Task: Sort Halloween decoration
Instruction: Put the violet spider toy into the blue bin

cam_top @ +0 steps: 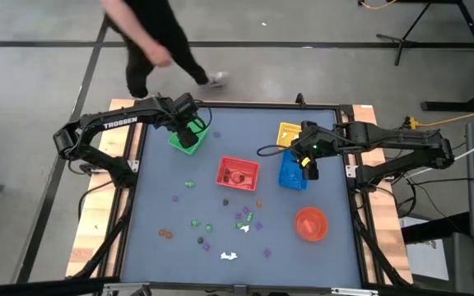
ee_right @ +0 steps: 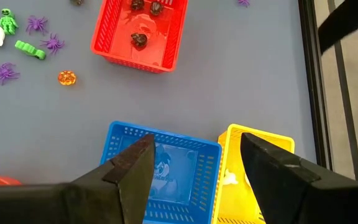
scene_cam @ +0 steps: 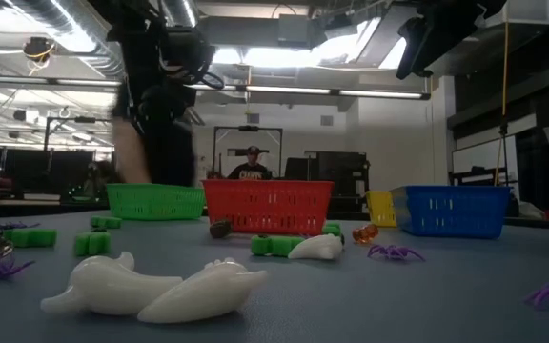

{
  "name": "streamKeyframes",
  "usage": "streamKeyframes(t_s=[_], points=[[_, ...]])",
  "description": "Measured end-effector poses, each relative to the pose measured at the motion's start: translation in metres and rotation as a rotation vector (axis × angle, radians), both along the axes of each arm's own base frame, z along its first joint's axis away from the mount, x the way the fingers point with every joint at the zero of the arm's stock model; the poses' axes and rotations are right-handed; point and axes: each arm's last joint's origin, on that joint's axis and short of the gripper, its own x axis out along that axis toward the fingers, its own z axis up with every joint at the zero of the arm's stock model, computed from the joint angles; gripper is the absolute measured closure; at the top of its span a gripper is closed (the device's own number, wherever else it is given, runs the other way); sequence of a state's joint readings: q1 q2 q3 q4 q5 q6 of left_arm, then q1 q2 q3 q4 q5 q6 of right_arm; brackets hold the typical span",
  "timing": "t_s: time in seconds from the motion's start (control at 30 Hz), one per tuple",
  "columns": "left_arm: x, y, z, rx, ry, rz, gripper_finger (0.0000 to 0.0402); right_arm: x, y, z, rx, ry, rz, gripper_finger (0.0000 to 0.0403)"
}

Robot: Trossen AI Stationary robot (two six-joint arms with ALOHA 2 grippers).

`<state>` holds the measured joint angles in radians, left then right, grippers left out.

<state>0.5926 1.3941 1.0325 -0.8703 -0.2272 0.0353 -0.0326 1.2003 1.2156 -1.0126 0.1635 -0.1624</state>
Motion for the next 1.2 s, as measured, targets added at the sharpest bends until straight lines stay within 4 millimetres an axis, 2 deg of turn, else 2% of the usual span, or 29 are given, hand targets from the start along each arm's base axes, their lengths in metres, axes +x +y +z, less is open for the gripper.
streamKeyframes(t_s=[0.27, 0.83, 1.1, 1.2], points=[[0.000, 0.000, 0.000, 0.000, 0.000, 0.000, 0.0189, 0.000, 0.000, 0.000, 0.000, 0.000, 0.000, 0.0166], [0.001, 0.001, 0.001, 0.009, -0.013, 0.001, 0.0192, 0.000, 0.000, 0.000, 0.000, 0.000, 0.000, 0.0166], [0.006, 0.004, 0.003, 0.045, -0.074, 0.009, 0.0192, 0.000, 0.000, 0.000, 0.000, 0.000, 0.000, 0.0166], [0.011, 0.007, 0.006, 0.062, -0.151, 0.060, 0.0192, 0.000, 0.000, 0.000, 0.000, 0.000, 0.000, 0.0166]])
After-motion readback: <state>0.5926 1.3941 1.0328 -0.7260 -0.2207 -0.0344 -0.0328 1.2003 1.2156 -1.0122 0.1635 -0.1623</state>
